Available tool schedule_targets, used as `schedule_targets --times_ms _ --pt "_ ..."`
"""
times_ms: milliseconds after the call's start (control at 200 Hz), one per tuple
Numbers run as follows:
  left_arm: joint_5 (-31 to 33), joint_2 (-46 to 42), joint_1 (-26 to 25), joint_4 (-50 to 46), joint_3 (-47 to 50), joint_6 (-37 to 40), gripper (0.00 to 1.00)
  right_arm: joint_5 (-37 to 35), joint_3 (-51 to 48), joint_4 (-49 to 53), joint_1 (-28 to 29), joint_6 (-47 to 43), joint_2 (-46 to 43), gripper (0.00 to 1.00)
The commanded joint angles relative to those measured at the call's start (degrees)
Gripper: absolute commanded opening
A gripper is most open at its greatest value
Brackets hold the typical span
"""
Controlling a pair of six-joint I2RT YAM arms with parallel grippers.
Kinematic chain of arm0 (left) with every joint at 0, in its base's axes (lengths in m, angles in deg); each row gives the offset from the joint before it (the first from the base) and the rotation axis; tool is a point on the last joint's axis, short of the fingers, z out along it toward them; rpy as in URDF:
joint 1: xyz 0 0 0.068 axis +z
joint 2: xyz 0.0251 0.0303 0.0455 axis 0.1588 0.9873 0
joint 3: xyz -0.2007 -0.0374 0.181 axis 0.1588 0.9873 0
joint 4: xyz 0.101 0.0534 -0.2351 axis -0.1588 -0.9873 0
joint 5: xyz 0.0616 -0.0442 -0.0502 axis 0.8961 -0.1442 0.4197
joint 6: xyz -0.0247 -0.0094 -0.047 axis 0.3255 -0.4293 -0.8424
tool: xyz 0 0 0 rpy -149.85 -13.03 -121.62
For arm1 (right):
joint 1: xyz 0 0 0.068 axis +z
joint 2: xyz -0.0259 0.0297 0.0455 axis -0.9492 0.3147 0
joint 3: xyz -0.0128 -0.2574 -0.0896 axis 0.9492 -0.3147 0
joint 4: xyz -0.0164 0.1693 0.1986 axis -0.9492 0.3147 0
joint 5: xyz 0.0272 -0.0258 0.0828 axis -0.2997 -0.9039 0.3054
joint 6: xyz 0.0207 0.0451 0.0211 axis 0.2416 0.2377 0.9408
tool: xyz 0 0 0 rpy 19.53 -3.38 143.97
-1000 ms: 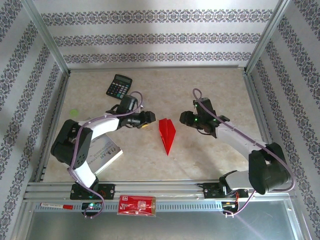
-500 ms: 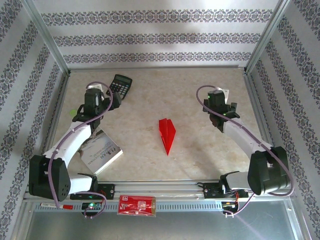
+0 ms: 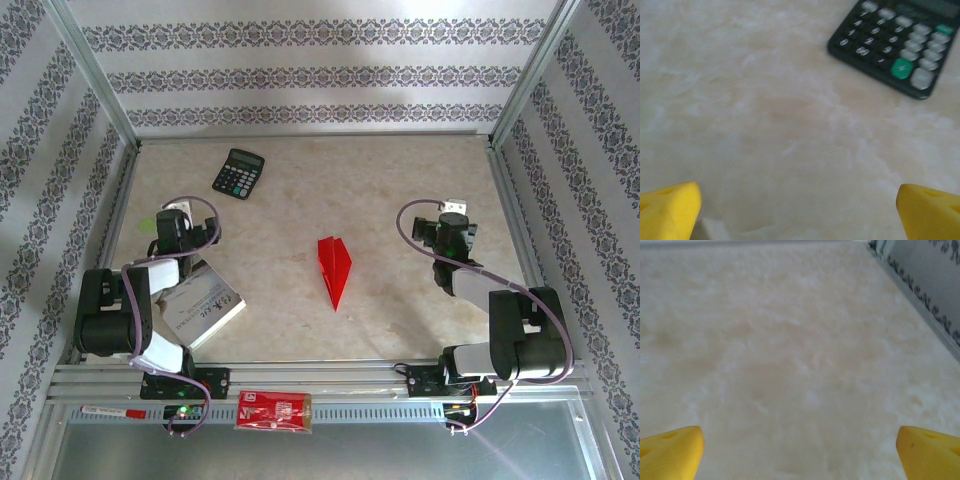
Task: Fold a paper plane with a square sheet of paper (pick it up from the middle)
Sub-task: Reset both arms
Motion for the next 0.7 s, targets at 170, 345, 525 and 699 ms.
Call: schedule_targets --times_ms 170,345,525,699 --pt "-4.7 -0.26 -0.28 15.52 4.78 3.16 1.0 8.11 -6.07 -26.27 -2.22 -1.47 8.79 0.98" --pt "-5.54 1.69 -2.52 19.3 5.8 6.22 1.0 8.22 -5.75 -25.34 -1.95 -1.99 8.5 0.98" --pt "-4.58 1.74 -2.69 19.28 5.93 6.3 1.0 7.92 -5.44 -24.81 -1.26 -2.97 8.55 0.98" --pt "-0.08 3.42 -3.88 24.28 8.4 6.06 1.0 8.05 -4.95 -24.33 -1.03 -3.28 8.94 0.98"
